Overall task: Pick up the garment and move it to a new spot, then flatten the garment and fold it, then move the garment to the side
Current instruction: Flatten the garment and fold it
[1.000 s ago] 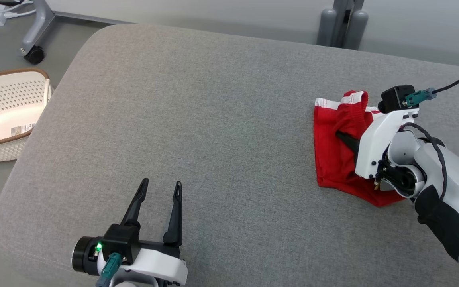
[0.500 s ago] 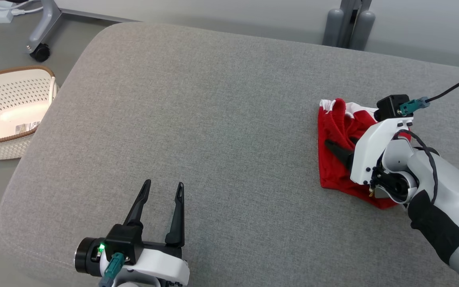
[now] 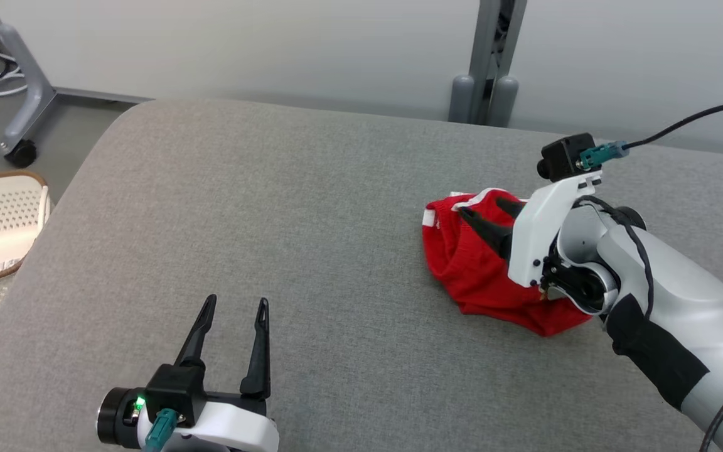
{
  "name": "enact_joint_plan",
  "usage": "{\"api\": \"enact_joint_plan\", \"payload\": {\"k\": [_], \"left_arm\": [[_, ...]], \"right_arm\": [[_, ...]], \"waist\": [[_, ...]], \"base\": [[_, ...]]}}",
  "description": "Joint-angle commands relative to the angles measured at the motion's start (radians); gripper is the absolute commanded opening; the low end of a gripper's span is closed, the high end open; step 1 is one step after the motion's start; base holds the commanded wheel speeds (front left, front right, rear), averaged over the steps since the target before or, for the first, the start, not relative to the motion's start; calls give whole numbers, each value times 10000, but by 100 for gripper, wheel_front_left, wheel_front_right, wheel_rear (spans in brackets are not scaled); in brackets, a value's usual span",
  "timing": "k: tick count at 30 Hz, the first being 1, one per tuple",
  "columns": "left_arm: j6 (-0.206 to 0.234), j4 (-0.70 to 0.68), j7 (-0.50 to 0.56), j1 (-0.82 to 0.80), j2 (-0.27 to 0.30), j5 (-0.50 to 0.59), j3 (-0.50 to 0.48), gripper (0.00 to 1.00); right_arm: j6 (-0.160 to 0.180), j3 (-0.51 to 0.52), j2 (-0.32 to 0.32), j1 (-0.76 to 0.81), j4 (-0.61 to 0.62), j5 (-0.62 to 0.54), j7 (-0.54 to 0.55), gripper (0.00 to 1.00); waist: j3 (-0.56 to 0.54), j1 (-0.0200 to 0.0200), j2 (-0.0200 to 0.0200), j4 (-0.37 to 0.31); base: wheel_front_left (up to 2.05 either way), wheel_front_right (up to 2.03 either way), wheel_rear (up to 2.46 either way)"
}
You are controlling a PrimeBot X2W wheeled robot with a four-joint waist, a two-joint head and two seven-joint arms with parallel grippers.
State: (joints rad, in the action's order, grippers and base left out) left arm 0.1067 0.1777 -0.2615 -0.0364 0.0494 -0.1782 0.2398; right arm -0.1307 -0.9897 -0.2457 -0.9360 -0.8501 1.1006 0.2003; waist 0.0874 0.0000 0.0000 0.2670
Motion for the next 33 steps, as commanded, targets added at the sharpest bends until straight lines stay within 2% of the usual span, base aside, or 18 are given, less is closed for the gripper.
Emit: {"api": "enact_joint_plan", "payload": {"k": [1,6,13,14,18,20,23,27,29,32,33], "left_arm": [[-49,-43,-30,73,32,62,-101,100],[-160,-250,-30,40,32,10,-344,100],[-103,-615,-30,-233,30,-220,-586,100],[-103,-615,-30,-233,30,-220,-586,100],[14,-804,-30,-421,33,-329,-742,100],[90,-869,-30,-429,32,-364,-817,100],[188,-1025,-30,-466,33,-394,-955,100],[195,-1098,-30,-197,33,-229,-1064,100],[200,-1097,-30,-51,32,-203,-1106,100],[255,-1147,-30,60,30,-214,-1172,100],[256,-1145,-30,84,32,-183,-1172,100]], "right_arm": [[-3,-19,-46,-46,146,-10,-147,100],[-3,-179,-557,-300,685,-831,-1257,100],[-3,228,-1444,153,791,-2591,-3940,100],[-3,228,-1444,153,791,-2591,-3940,100],[-3,1358,-1800,1015,899,-3258,-4612,100],[-3,2313,-1937,1530,1284,-3654,-4672,100],[-3,4132,-1792,2909,2329,-4605,-4656,100],[-3,6362,-1040,4841,3844,-6038,-4658,100],[-5,6976,-489,5753,4363,-6600,-4657,100],[-3,7361,-102,6562,4947,-7696,-4658,100],[-3,7549,145,6816,5048,-7750,-4658,100]], "waist": [[-312,0,0,-345],[-560,0,0,-872],[-589,0,0,-1549],[-589,0,0,-1549],[-516,0,0,-1822],[-465,0,0,-1961],[-405,0,0,-2148],[-420,0,0,-2355],[-433,0,0,-2446],[-391,0,0,-2499],[-378,0,0,-2500]], "base": [[0,0,0],[0,0,0],[0,0,0],[0,0,0],[0,0,0],[0,0,0],[0,0,0],[0,0,0],[0,0,0],[0,0,0],[0,0,0]]}}
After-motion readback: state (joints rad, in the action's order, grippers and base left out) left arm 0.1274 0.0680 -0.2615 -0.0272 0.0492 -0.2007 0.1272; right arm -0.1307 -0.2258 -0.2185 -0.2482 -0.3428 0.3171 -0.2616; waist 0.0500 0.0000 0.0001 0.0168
